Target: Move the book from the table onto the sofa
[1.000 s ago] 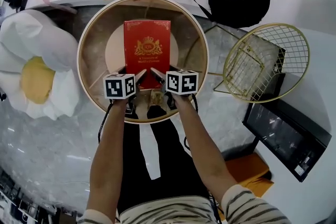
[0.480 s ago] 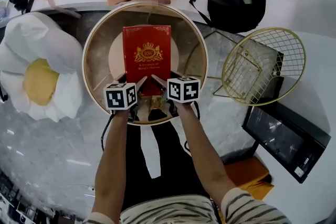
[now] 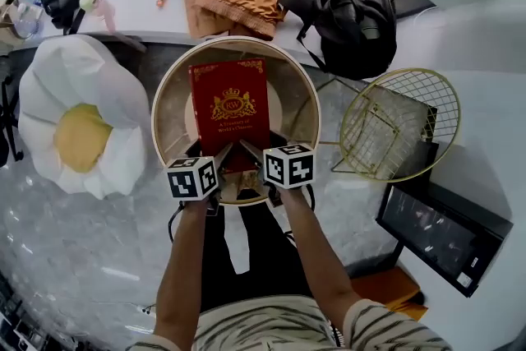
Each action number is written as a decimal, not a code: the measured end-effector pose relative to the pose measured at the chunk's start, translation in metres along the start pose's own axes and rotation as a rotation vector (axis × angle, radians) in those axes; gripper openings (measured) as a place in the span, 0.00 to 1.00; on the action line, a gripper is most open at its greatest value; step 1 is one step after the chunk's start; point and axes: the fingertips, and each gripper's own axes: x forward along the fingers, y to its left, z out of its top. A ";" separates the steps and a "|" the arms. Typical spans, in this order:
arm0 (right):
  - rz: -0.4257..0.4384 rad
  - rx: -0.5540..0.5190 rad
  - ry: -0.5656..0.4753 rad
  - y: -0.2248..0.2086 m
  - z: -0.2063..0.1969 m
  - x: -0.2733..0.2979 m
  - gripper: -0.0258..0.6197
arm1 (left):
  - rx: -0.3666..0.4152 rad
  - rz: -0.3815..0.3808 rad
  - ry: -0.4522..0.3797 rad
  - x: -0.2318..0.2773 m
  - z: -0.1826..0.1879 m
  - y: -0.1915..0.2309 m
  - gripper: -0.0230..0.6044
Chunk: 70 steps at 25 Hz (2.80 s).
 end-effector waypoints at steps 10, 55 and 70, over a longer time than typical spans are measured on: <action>0.027 -0.091 -0.044 0.076 0.056 -0.078 0.55 | -0.001 0.017 -0.109 -0.102 0.051 -0.043 0.61; 0.413 -0.712 -0.068 0.391 0.068 -0.186 0.54 | -0.246 0.332 -0.691 -0.438 0.038 -0.022 0.61; 0.562 -0.891 0.062 0.563 -0.004 -0.119 0.54 | -0.433 0.465 -0.810 -0.557 -0.025 0.108 0.61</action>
